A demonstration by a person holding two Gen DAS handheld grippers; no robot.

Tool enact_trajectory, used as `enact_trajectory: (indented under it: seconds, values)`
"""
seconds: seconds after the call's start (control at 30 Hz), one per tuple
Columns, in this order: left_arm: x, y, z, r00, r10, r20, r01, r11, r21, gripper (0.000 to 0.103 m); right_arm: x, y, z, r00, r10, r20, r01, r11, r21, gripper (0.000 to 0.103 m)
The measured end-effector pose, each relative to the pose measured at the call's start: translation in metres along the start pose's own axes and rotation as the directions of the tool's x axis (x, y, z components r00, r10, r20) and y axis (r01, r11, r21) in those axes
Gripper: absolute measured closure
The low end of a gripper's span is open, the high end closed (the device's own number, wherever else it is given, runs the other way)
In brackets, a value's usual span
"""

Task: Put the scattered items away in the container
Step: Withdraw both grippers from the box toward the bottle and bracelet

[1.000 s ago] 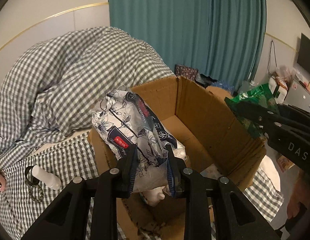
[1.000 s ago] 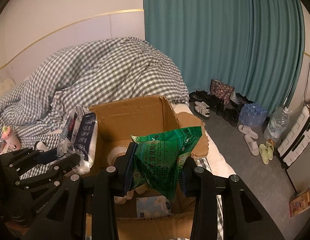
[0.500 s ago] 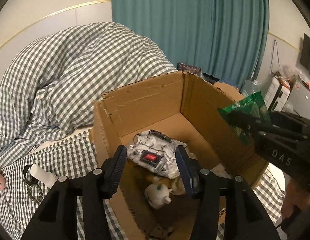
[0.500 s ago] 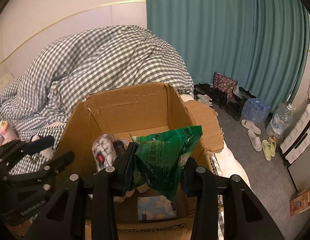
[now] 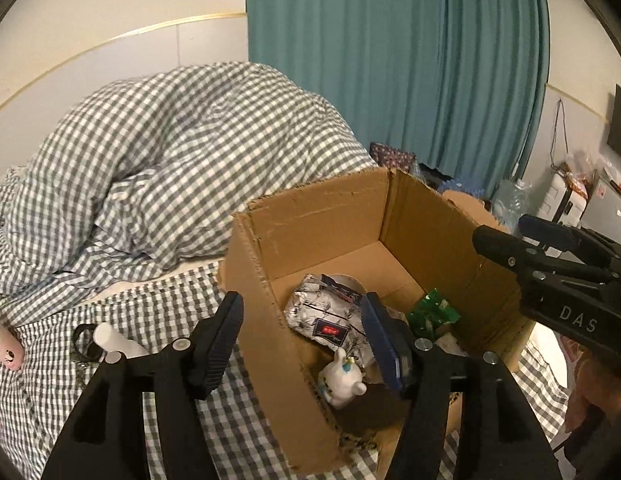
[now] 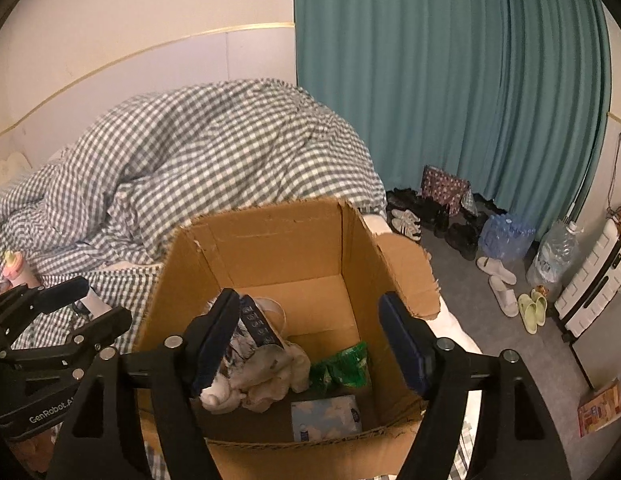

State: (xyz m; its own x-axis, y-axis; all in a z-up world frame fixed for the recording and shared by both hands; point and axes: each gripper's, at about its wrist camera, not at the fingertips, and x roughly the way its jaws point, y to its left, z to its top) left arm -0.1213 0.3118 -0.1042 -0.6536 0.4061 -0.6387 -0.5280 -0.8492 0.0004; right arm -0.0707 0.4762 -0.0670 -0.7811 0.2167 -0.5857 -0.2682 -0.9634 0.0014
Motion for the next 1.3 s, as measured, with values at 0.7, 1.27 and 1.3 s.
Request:
enact_trajectory:
  seconds: [0.7,1.27,1.3]
  values:
    - [-0.102,0.064,-0.01,0.99,0.095,0.103,-0.085,0.992,-0.098,0.008,-0.083,0.054,0.012,0.991,0.031,0.128,-0.028,0.999,-0.027,0.007]
    - [-0.173,0.133,-0.037,0.968,0.201,0.147,-0.173,0.967,-0.186,0.0,-0.122,0.118,0.011,0.977,0.116,0.177,-0.1,0.99,-0.096,0.002]
    - [-0.176,0.136,-0.039,0.967,0.206,0.15,-0.177,0.966,-0.186,0.0,-0.123,0.122,0.011,0.976,0.122,0.178,-0.105,0.989,-0.1,0.002]
